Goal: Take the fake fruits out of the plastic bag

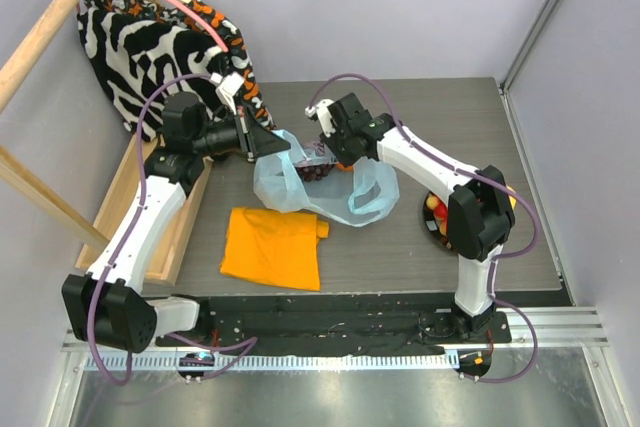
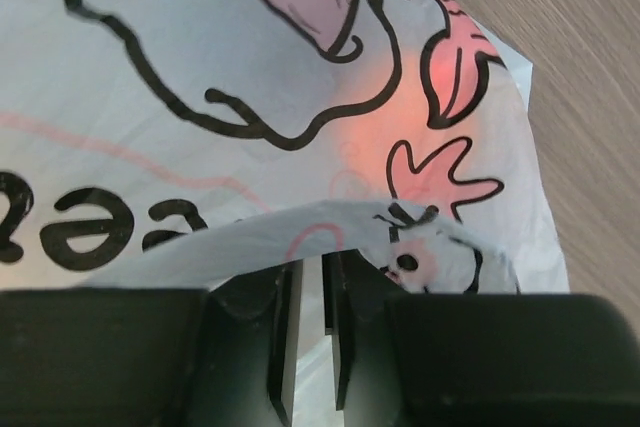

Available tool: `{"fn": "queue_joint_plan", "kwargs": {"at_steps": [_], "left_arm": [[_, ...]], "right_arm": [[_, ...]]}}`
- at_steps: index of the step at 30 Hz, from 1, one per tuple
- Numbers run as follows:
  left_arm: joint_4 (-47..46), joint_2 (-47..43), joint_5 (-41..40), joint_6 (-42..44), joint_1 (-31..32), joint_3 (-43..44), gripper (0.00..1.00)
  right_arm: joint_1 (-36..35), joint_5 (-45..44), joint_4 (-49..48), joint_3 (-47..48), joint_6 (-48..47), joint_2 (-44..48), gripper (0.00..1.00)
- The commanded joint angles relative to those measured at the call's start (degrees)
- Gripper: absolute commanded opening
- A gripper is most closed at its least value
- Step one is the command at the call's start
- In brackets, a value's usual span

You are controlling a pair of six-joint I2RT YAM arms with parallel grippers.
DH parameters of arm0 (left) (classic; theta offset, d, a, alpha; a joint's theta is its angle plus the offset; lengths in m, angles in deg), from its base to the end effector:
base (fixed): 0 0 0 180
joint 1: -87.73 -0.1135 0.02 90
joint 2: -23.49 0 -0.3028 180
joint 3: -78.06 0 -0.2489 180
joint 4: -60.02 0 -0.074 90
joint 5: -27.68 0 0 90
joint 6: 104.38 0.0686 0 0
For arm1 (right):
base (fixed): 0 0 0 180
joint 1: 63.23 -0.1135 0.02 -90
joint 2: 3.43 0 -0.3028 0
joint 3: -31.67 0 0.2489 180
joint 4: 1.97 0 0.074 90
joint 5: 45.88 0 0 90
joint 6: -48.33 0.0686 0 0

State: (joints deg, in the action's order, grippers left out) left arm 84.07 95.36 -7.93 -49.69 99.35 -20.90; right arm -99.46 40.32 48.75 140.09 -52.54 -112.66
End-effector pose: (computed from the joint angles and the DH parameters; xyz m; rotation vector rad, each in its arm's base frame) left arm 0.2646 -0.1114 0.4117 0.3309 1.9327 -1.4179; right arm 0.3715 0.2666 0.2844 -0.9608 2.2761 0.1093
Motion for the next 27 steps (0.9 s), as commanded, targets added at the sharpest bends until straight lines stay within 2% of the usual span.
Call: {"fn": "queue_joint_plan", "kwargs": {"at_steps": [1, 6, 11, 14, 15, 16, 19, 22, 27], "left_arm": [[-2.64, 0.81, -2.01, 0.77, 0.16, 2.96, 0.00], [-2.20, 2.04, -2.89, 1.56, 0.16, 4.80, 0.00], [-2.29, 2.48, -1.39, 0.86, 0.16, 5.16, 0.00], [-2.29, 2.30, -0.78, 0.86, 0.16, 4.72, 0.00], [-2.29, 2.30, -0.60, 0.86, 0.16, 4.63, 0.00], [-2.29, 2.30, -0.34, 0.77, 0.16, 4.37, 0.00], [-2.29, 2.39, 0.19, 0.86, 0.25, 4.28, 0.00], [-2.29, 2.48, 0.36, 0.77, 0.34, 4.10, 0.00], [-2.37, 2.22, 0.80, 0.51, 1.04, 2.87, 0.00]], "right_arm": [[-1.83, 3.09, 2.69, 0.19, -6.17, 2.27, 0.18], [-1.83, 4.06, 4.71, 0.27, -7.40, -0.02, 0.13], [-1.83, -2.44, 2.78, 1.85, -8.90, -2.91, 0.15], [-1.83, -6.57, 0.50, 2.38, -10.92, -4.85, 0.26], [-1.74, -8.49, 0.32, 3.16, -11.36, -5.90, 0.33], [-1.74, -9.21, 0.05, 3.43, -11.88, -6.43, 0.46], [-1.83, -11.15, -0.74, 4.84, -12.94, -8.01, 0.63], [-1.74, -12.11, -0.74, 5.89, -13.99, -9.24, 0.68], [-1.74, -11.24, -0.83, 6.77, -16.02, -10.30, 0.68]]}}
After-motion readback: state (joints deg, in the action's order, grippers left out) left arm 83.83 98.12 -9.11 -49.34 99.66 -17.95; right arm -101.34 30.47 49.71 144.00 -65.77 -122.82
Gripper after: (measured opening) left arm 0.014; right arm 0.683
